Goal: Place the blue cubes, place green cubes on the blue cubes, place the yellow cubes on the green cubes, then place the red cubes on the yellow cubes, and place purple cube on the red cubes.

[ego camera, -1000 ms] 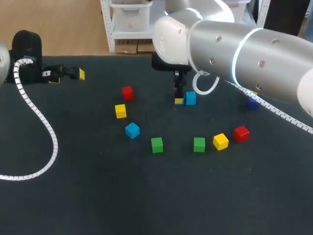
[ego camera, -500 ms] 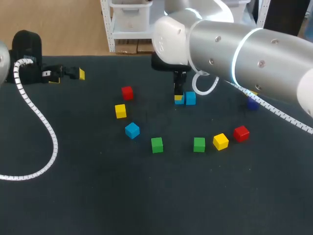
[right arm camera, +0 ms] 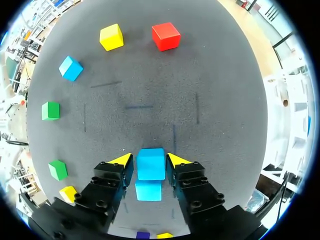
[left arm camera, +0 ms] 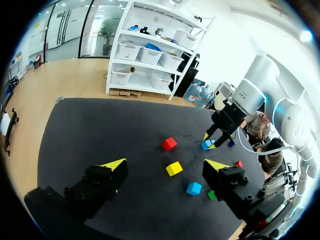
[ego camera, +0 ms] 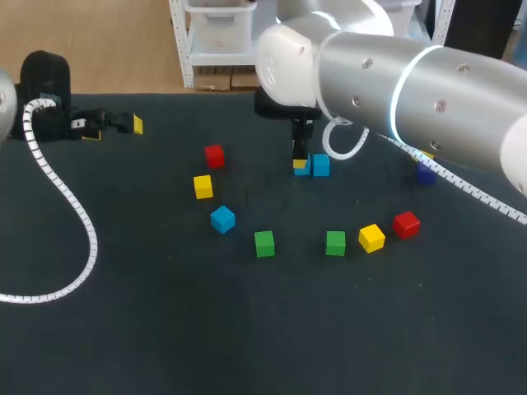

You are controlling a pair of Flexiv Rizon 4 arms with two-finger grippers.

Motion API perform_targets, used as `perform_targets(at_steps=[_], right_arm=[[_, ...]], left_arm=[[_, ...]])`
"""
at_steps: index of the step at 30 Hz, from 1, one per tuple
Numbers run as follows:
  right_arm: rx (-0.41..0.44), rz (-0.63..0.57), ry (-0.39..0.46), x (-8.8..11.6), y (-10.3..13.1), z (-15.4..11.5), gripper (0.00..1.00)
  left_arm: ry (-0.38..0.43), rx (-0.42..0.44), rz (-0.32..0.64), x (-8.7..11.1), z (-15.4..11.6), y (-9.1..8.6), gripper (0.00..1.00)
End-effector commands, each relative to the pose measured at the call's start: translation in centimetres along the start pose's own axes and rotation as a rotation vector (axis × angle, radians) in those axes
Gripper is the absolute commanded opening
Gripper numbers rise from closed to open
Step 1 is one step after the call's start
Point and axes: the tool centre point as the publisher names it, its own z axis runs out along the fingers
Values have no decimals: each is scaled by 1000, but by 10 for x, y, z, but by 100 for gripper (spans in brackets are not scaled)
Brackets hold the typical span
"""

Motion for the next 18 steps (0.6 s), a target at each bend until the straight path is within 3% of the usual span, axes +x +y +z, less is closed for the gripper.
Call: perform_targets(at_steps=[1, 7, 9, 10, 11, 12, 18], right_arm=[[0, 7, 5, 0, 0, -1, 40], [-3, 9, 7, 1, 0, 0, 42], [-3, 11, 6, 1, 0, 1, 47], [-3, 12, 6, 1, 0, 1, 57], [-3, 12, 4, 1, 0, 1, 89], [-2, 13, 2, 1, -1, 1, 100], [10, 25, -42, 1, 0, -3, 100]], left_arm=[[-6, 12, 3, 2, -1, 3, 100], [-6, 12, 3, 2, -1, 3, 100], [-6, 12, 3, 2, -1, 3, 100], [-6, 12, 3, 2, -1, 3, 100], [-6, 12, 3, 2, -1, 3, 100], [-6, 12, 3, 2, -1, 3, 100], [-6, 12, 3, 2, -1, 3, 100]])
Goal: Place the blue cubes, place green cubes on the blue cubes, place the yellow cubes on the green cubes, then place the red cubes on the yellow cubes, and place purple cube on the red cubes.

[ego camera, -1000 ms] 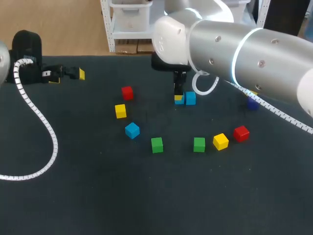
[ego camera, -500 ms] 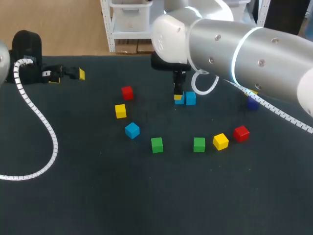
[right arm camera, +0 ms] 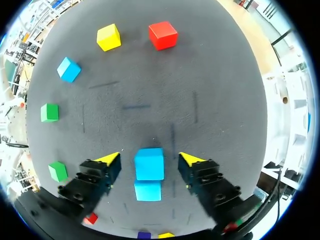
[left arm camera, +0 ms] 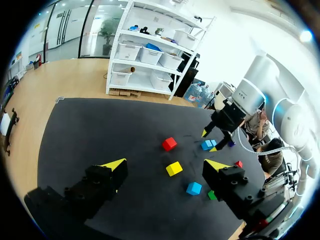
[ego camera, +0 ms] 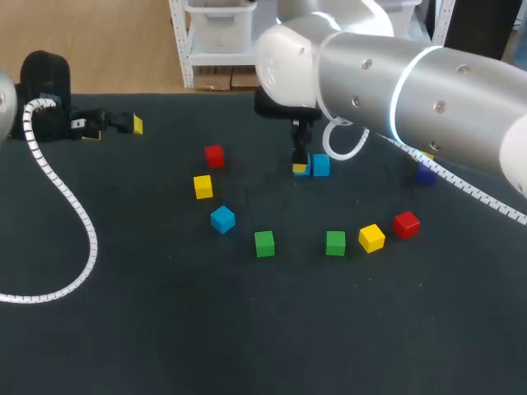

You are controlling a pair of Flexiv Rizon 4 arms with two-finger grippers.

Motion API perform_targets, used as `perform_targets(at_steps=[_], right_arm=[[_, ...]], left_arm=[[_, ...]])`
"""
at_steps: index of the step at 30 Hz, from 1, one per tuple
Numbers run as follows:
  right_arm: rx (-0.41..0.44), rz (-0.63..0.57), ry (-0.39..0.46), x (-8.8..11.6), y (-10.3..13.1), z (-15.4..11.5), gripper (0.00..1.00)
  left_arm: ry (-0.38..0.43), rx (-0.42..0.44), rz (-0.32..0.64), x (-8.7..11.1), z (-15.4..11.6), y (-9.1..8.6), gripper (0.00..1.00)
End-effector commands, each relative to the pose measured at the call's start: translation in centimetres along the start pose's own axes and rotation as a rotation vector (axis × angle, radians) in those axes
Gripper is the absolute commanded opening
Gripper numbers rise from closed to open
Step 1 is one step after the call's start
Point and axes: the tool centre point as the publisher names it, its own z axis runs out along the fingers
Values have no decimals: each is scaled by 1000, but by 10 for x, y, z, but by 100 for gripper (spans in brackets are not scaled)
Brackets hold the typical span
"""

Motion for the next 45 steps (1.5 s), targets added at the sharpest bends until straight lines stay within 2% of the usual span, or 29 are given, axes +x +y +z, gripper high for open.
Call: perform_targets(at_steps=[1, 13, 21, 34, 41, 45], right_arm=[[8, 13, -57, 3, 2, -7, 100], [139, 70, -178, 23, 12, -48, 100], [216, 114, -243, 47, 12, -72, 100], [340, 187, -274, 82, 14, -116, 100], [428, 222, -331, 98, 23, -130, 100], [464, 255, -328, 106, 28, -134, 100]], left_arm=[[-6, 12, 3, 2, -1, 3, 100], [-6, 12, 3, 2, -1, 3, 100], [-6, 12, 3, 2, -1, 3, 100], [-6, 12, 3, 2, -1, 3, 100], [-6, 12, 3, 2, -1, 3, 100], [-6, 12, 3, 2, -1, 3, 100]])
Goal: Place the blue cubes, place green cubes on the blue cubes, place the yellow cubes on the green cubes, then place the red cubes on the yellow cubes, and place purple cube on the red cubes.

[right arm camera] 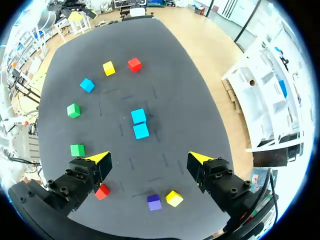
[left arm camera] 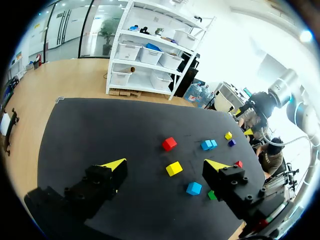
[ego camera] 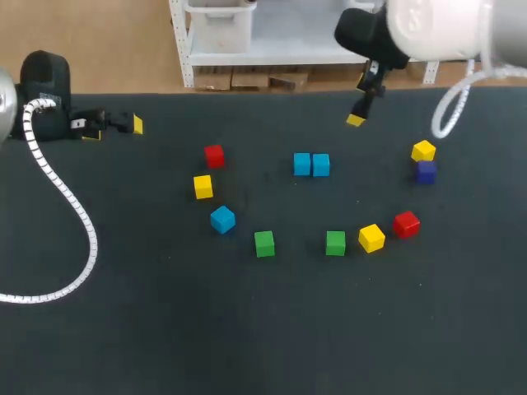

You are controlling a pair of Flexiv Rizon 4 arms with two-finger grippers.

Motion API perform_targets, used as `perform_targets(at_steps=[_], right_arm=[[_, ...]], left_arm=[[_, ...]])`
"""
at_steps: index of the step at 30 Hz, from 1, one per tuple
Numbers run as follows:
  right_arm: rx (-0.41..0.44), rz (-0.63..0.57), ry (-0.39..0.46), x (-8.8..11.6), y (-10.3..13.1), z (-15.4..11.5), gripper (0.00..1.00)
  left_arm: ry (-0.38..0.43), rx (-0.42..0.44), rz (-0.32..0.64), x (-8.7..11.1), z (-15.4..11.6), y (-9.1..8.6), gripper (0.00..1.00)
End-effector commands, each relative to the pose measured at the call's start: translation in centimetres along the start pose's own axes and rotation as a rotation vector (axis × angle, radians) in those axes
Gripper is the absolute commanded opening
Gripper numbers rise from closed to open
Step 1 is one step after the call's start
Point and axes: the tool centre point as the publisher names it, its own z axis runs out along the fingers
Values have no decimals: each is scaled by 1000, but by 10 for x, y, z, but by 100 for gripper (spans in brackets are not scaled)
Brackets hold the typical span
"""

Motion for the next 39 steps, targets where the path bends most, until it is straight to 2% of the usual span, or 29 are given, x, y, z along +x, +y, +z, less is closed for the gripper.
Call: perform_targets(at_steps=[1, 12, 24, 39], right_arm=[[300, 12, -104, 14, 12, -12, 100], [350, 72, -122, 39, 15, -34, 100], [386, 141, -157, 65, 16, -44, 100], [370, 143, -145, 69, 16, -43, 100]], left_arm=[[-7, 12, 3, 2, -1, 3, 100], [-7, 12, 3, 2, -1, 3, 100], [-7, 12, 3, 2, -1, 3, 100], [-7, 12, 3, 2, -1, 3, 100]])
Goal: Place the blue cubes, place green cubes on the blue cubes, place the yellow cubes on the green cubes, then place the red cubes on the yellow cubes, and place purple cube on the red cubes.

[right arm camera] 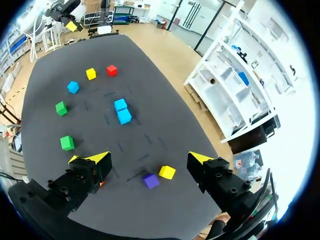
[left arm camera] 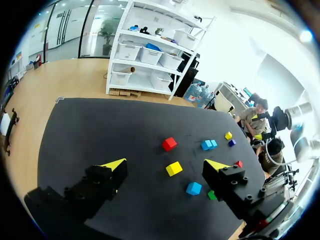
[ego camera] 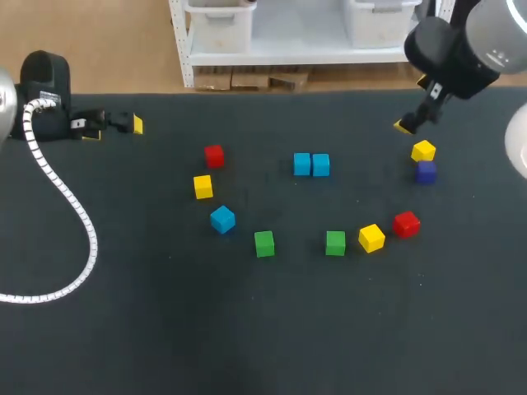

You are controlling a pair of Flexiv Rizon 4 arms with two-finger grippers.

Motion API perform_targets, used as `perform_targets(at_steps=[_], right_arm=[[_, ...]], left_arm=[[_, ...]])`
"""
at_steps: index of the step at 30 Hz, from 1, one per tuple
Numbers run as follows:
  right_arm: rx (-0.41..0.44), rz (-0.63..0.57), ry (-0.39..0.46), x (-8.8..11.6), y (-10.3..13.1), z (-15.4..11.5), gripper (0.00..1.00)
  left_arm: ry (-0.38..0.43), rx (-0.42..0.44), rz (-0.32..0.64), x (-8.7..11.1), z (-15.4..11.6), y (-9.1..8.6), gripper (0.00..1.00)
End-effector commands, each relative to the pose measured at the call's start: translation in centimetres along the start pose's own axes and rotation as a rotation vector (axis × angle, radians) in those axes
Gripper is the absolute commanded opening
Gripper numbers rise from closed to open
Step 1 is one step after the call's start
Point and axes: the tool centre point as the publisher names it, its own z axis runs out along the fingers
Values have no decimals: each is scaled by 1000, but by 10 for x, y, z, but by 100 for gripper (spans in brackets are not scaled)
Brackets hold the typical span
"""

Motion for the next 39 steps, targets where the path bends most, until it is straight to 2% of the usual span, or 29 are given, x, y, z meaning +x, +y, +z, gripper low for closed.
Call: perform_targets(at_steps=[1, 10, 17, 23, 33, 39], right_arm=[[57, 1, 0, 1, 2, 1, 100], [57, 1, 0, 1, 2, 1, 100], [103, 201, -194, 10, -15, -12, 100], [152, 336, -290, 16, -27, -21, 100], [184, 398, -338, 3, -36, -21, 100], [188, 434, -356, -5, -51, -23, 100]], left_arm=[[-7, 12, 3, 2, -1, 3, 100], [-7, 12, 3, 2, -1, 3, 100], [-7, 12, 3, 2, -1, 3, 100], [-7, 12, 3, 2, -1, 3, 100], [-7, 12, 3, 2, -1, 3, 100], [-7, 12, 3, 2, -1, 3, 100]])
